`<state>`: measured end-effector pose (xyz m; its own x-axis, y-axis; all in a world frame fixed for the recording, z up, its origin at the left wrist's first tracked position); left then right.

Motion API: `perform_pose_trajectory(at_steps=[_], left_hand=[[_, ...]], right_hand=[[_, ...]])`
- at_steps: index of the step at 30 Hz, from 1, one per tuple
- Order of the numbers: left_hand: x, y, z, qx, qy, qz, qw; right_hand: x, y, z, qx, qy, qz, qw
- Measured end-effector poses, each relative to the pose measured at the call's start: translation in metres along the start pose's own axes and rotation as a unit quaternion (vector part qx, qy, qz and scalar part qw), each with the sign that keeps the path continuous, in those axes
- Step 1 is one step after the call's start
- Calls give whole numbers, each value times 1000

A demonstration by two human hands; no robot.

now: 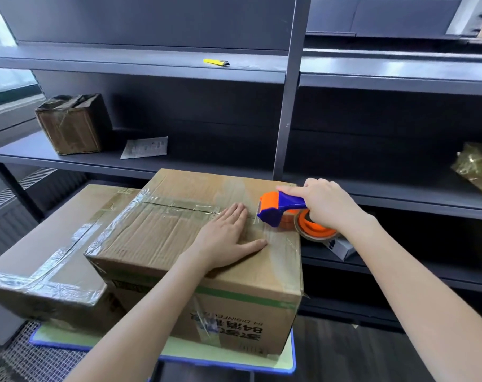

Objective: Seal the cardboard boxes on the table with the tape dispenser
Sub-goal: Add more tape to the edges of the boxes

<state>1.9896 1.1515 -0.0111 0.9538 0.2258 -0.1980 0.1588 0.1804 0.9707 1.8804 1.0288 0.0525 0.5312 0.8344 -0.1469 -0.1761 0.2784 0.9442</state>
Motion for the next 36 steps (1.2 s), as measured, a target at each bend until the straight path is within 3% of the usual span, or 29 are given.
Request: perform_pose_trajectory(at_steps=[10, 16, 21, 26, 36], left_hand=[[1, -1, 0, 3, 13, -4, 1000], [-1, -2, 3, 34, 10, 8, 999], [-23, 1, 10, 53, 20, 97, 994], [-81, -18, 24, 42, -43, 38, 997], [-81, -25, 24, 18, -50, 57, 997]], right_hand=[[-23, 5, -16, 19, 13, 22, 1000], [-88, 13, -52, 33, -58, 14, 998], [-77, -8, -62, 25, -45, -19, 998], [-80, -11, -62, 15, -46, -24, 999], [-87, 1, -68, 28, -48, -3, 998]])
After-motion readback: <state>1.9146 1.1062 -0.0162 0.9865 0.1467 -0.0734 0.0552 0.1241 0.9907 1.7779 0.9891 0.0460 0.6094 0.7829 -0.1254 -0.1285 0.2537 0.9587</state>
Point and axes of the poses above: each hand's wrist, its own z-axis towards the middle knuckle, its own y-axis out of the back of the hand, x = y × z, the point moved 7 cm from there along z, towards the middle knuckle, and after that the axes turned 8 degrees about -x, right-handed, at the moved point
